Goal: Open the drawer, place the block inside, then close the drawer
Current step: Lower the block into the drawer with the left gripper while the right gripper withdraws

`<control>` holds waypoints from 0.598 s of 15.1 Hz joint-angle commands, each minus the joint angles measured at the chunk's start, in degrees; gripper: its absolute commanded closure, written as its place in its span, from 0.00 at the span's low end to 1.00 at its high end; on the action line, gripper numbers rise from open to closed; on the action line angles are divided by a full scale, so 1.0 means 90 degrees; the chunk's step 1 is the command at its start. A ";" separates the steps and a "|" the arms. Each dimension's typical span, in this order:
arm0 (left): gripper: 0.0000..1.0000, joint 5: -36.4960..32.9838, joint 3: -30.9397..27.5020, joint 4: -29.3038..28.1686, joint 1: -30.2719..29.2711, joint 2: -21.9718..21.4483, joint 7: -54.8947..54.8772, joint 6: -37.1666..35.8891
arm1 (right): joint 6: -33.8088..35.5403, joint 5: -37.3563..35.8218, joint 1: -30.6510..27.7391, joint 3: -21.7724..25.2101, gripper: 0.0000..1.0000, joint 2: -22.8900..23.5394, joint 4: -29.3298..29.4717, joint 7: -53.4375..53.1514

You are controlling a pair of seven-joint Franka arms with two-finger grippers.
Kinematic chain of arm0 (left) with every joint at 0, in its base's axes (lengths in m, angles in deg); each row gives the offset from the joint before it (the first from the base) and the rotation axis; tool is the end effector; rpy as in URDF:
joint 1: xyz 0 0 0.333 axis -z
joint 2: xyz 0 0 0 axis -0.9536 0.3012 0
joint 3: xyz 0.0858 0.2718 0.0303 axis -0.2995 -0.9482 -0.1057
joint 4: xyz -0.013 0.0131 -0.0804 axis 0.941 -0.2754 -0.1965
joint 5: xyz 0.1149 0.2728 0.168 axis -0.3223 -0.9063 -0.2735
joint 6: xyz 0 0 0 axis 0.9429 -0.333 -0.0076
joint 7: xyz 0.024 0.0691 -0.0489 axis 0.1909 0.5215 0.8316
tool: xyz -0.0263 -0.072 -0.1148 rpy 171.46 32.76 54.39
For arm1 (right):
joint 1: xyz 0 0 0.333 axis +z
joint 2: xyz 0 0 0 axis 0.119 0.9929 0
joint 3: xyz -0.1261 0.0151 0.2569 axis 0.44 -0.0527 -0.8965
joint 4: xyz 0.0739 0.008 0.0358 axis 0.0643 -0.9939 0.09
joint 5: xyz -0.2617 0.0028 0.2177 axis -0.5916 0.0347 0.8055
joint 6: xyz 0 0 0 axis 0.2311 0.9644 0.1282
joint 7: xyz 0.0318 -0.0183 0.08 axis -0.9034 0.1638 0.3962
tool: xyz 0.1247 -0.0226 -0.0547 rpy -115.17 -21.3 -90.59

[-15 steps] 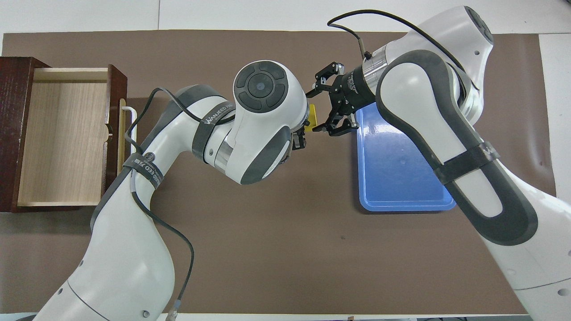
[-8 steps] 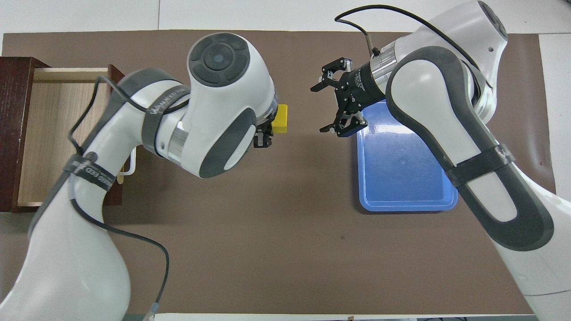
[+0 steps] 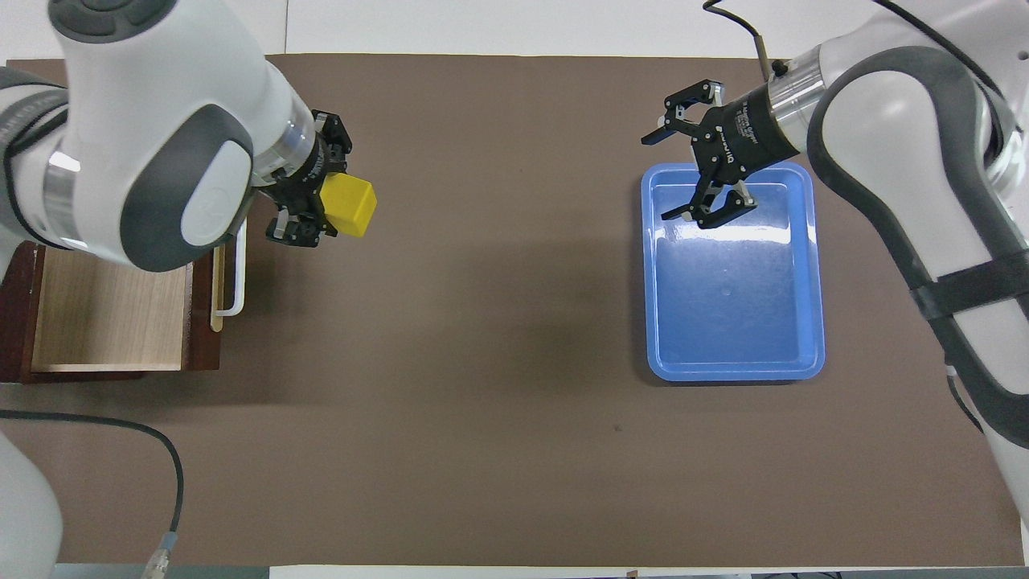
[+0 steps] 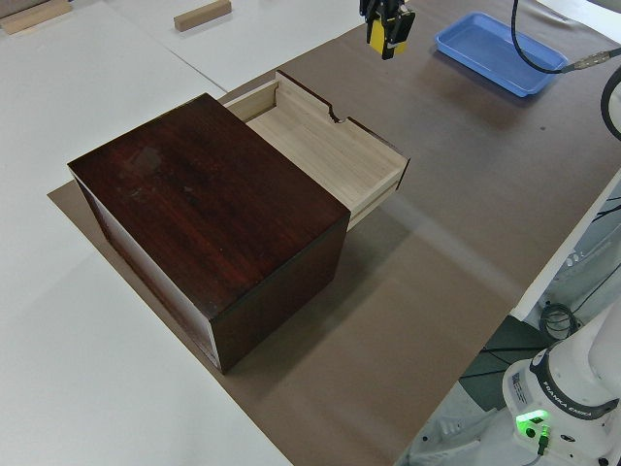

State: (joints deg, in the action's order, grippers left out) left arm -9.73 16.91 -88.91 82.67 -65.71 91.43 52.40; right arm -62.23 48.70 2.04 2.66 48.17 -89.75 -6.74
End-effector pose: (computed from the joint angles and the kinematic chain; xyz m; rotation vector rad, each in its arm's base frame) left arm 0.5622 -0.1545 0.4770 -2.6738 -1.6159 0.1454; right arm 0.5880 0.0917 0.4549 -2.2951 1.4629 0.5867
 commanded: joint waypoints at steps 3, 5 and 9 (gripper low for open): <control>1.00 0.0017 0.0042 -0.0482 -0.0975 -0.0316 -0.1761 0.0011 | 0.1033 -0.1077 -0.0618 -0.0037 0.00 -0.0515 -0.0067 0.2906; 1.00 0.0027 0.0052 -0.0530 -0.1502 -0.0326 -0.2318 0.0051 | 0.1268 -0.1517 -0.0785 -0.0037 0.00 -0.0730 -0.0087 0.4097; 1.00 0.0027 0.0042 -0.1737 -0.1943 -0.0812 -0.2789 0.1190 | 0.1367 -0.2377 -0.1010 -0.0037 0.00 -0.1179 -0.0165 0.6344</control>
State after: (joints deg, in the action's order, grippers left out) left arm -9.70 16.77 -94.89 66.24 -67.60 68.05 56.72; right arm -50.19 30.57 -6.03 2.84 40.39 -89.71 41.48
